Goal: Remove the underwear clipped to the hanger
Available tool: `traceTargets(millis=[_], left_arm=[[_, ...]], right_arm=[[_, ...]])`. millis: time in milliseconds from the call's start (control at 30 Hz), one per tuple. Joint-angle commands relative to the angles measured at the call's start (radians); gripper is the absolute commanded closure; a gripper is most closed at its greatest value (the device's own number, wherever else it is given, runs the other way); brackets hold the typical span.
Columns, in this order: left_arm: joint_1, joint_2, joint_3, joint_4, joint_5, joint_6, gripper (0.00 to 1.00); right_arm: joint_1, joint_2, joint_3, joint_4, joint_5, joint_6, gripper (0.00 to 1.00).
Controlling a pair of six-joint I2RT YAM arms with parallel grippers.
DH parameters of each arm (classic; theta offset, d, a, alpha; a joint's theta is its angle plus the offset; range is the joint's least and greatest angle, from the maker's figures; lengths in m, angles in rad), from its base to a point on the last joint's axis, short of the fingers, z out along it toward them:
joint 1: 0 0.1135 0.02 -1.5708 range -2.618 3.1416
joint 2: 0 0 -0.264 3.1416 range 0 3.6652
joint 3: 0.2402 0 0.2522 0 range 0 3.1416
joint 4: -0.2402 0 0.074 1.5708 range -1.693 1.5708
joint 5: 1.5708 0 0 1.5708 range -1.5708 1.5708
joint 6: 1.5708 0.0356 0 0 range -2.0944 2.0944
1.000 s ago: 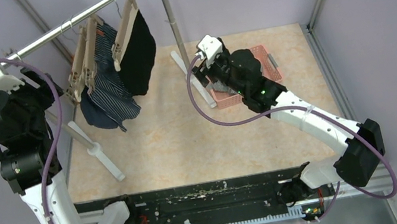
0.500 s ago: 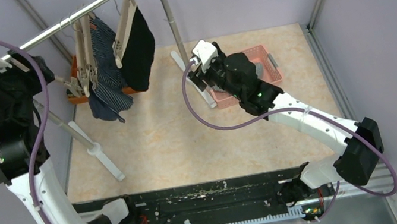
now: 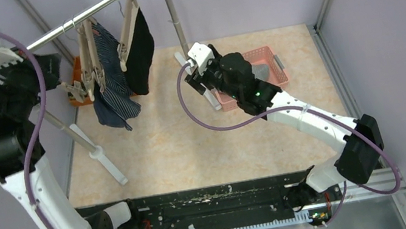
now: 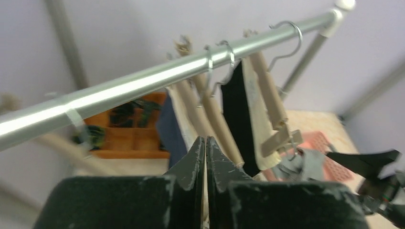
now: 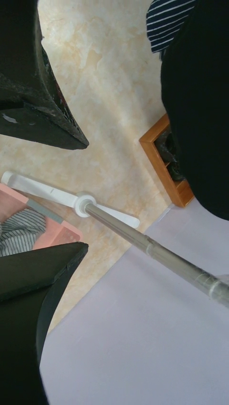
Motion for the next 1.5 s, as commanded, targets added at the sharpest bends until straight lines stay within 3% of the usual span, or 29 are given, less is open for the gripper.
traceTargets(millis=[0,133,300,833,1467], left_arm=[[0.004,0.055,-0.043,0.082,0.297,-0.068,0.90],[0.004,-0.005,-0.171,0.262,0.302,-0.141,0.79],[0.004,0.027,-0.110,0.191,0.306,-0.127,0.70],[0.003,0.025,-0.125,0.107,0.213,-0.087,0.65],[0.003,0.020,-0.245,0.027,0.159,-0.034,0.62]], right_arm=[[0.026,0.005,0.079,0.025,-0.013,-0.011,0.29],[0.041,0.015,0.095,0.018,0.004,-0.027,0.29],[0.054,0.032,0.104,0.019,0.012,-0.035,0.28],[0.064,0.061,0.093,0.062,0.008,-0.032,0.28],[0.080,0.071,0.098,0.053,0.005,-0.031,0.28]])
